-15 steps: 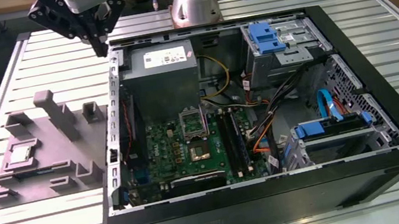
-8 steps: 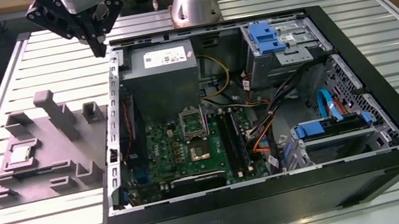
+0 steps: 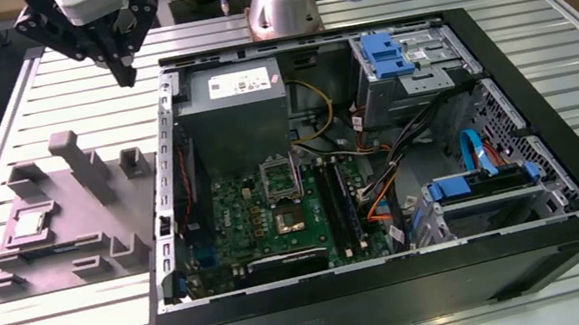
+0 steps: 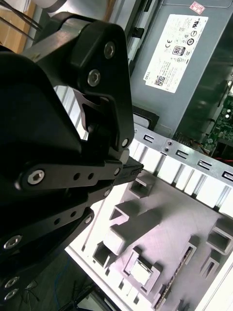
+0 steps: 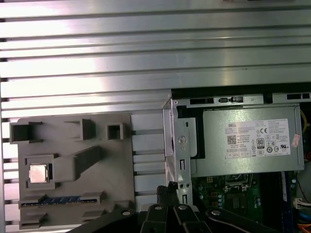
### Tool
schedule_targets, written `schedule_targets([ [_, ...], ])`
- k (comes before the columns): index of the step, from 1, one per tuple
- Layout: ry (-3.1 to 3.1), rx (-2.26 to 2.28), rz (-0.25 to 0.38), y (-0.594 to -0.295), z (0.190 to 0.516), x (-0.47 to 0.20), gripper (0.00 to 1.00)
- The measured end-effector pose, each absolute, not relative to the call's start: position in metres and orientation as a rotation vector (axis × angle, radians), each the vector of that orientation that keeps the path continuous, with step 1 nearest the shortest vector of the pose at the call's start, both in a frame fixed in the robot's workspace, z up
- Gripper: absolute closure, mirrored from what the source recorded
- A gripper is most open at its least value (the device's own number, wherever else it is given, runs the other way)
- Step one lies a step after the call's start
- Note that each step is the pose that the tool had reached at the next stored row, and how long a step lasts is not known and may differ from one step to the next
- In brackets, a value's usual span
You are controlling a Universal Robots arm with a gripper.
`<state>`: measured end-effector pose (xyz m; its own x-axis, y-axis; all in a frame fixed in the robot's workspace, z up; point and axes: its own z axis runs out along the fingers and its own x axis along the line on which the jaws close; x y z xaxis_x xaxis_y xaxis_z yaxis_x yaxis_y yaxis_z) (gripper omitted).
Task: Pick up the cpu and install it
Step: 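Reach for the cpu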
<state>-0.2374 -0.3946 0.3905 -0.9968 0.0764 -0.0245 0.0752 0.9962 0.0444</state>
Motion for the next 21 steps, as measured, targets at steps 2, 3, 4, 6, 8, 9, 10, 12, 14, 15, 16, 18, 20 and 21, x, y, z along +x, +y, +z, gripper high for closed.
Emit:
schedule_targets([
  [2, 3.113, 0.118, 0.068, -0.395, 0.390, -0.238, 0.89],
  [3, 3.113, 0.118, 0.068, -0.395, 0.391, -0.238, 0.89],
  [4, 3.113, 0.118, 0.068, -0.395, 0.390, -0.238, 0.89],
  [6, 3.112, 0.118, 0.068, -0.395, 0.390, -0.239, 0.89],
  [8, 3.113, 0.118, 0.068, -0.395, 0.390, -0.240, 0.89],
  [9, 3.113, 0.118, 0.068, -0.395, 0.390, -0.241, 0.89],
  [10, 3.113, 0.118, 0.068, -0.395, 0.390, -0.241, 0.89],
  [12, 3.113, 0.118, 0.068, -0.395, 0.390, -0.242, 0.89],
  [14, 3.113, 0.118, 0.068, -0.395, 0.390, -0.246, 0.89],
  [15, 3.113, 0.118, 0.068, -0.395, 0.390, -0.247, 0.89],
  [16, 3.113, 0.118, 0.068, -0.395, 0.390, -0.247, 0.89],
  [18, 3.112, 0.118, 0.068, -0.395, 0.390, -0.248, 0.89],
  [20, 3.113, 0.118, 0.068, -0.395, 0.390, -0.248, 0.89],
  [21, 3.112, 0.118, 0.068, -0.395, 0.390, -0.248, 0.89],
])
